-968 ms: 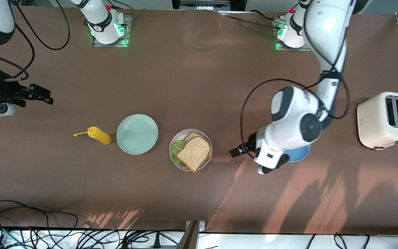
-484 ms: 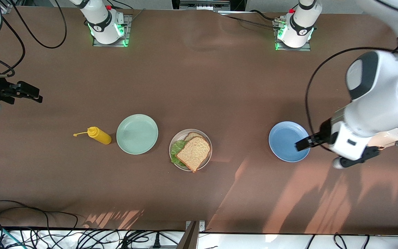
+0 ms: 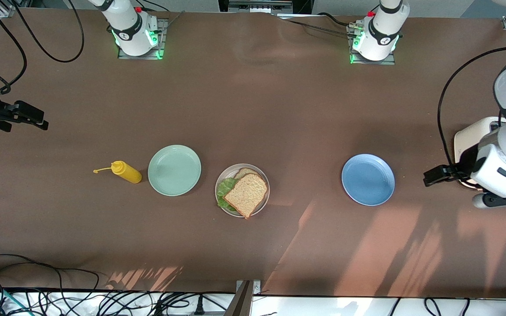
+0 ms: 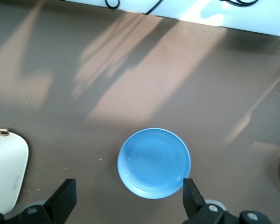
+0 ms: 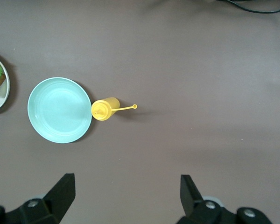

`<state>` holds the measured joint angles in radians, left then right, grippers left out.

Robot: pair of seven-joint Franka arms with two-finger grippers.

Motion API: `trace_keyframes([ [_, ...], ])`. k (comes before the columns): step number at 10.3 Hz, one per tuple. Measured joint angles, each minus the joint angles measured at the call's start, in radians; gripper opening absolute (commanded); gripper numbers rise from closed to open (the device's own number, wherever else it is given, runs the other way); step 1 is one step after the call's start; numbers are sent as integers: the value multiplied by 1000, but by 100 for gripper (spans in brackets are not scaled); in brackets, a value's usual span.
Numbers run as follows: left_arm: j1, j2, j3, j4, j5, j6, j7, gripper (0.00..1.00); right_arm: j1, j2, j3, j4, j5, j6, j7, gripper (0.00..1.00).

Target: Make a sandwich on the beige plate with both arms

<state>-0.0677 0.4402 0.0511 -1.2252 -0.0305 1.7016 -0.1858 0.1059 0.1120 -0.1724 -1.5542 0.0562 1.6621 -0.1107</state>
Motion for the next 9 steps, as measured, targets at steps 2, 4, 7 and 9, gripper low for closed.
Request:
trace_keyframes([
  [2, 19, 0, 30, 0, 21, 0, 47, 100, 0, 0, -16, 0, 0, 0, 0, 100],
  [4, 44, 0, 38, 0, 23, 0, 77, 100, 1, 0, -17, 2, 0, 0, 0, 100],
  [7, 70, -1, 38, -1, 23, 0, 80, 100, 1, 0, -25, 6, -1, -7, 0, 100],
  [9, 82, -5, 38, -1, 23, 0, 82, 100, 10, 0, -24, 9, -24, -37, 0, 100],
])
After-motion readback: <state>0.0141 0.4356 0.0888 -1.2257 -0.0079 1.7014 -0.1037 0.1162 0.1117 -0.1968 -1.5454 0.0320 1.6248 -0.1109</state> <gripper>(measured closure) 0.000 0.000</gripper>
